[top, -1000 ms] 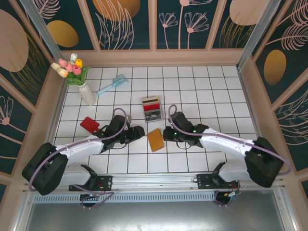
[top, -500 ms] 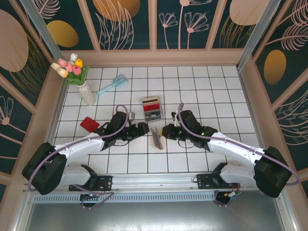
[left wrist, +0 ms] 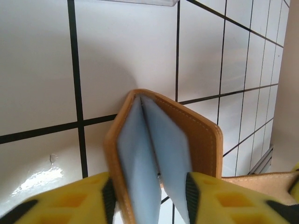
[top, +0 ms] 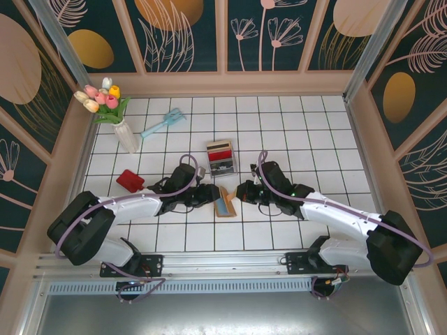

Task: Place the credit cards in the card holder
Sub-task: Open the button on the card holder, then open the card holder at the center of the table.

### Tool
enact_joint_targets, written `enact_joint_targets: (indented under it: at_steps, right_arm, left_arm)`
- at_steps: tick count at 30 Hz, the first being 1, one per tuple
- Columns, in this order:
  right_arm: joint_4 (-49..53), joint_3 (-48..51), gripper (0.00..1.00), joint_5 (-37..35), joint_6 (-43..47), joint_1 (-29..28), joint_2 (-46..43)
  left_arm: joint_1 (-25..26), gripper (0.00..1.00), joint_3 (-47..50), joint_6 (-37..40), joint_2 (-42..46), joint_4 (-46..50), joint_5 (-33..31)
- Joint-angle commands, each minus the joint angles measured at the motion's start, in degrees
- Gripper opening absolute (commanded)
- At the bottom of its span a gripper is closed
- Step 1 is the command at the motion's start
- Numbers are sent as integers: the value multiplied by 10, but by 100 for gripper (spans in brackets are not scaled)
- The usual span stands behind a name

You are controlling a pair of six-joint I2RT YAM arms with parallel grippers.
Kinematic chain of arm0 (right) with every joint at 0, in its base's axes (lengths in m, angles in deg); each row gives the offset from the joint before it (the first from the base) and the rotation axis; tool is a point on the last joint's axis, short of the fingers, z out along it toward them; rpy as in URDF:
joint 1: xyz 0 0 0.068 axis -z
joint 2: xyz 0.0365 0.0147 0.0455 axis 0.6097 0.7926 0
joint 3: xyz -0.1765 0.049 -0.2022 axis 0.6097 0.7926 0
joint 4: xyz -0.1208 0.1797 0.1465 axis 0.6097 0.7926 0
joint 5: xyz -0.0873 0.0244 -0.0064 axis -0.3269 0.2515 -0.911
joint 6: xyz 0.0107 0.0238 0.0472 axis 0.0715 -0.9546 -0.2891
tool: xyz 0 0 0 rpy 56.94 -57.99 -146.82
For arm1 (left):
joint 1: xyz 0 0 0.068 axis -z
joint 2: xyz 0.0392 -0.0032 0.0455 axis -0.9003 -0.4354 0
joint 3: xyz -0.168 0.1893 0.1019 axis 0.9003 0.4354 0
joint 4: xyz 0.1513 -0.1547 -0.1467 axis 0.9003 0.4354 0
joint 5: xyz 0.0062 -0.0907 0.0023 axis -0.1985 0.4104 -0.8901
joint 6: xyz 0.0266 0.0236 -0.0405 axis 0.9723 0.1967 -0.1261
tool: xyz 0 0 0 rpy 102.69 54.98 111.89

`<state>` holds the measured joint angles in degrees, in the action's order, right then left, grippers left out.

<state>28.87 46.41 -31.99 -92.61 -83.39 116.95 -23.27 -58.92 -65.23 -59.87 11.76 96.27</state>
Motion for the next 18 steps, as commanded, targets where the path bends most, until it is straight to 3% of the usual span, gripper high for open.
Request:
enact_joint_targets:
  at_steps: [1,7,18]
  right_arm:
    - [8,10,3,-21,-14,5,0]
    - [21,19,3,-42,-19,10,-10]
    - [29,58,4,-48,-28,42,-45]
  left_arm:
    - [3,35,-3,5,-11,-21,6]
    - [3,36,-3,7,-13,-24,4]
    - [3,17,-12,17,-32,-31,18]
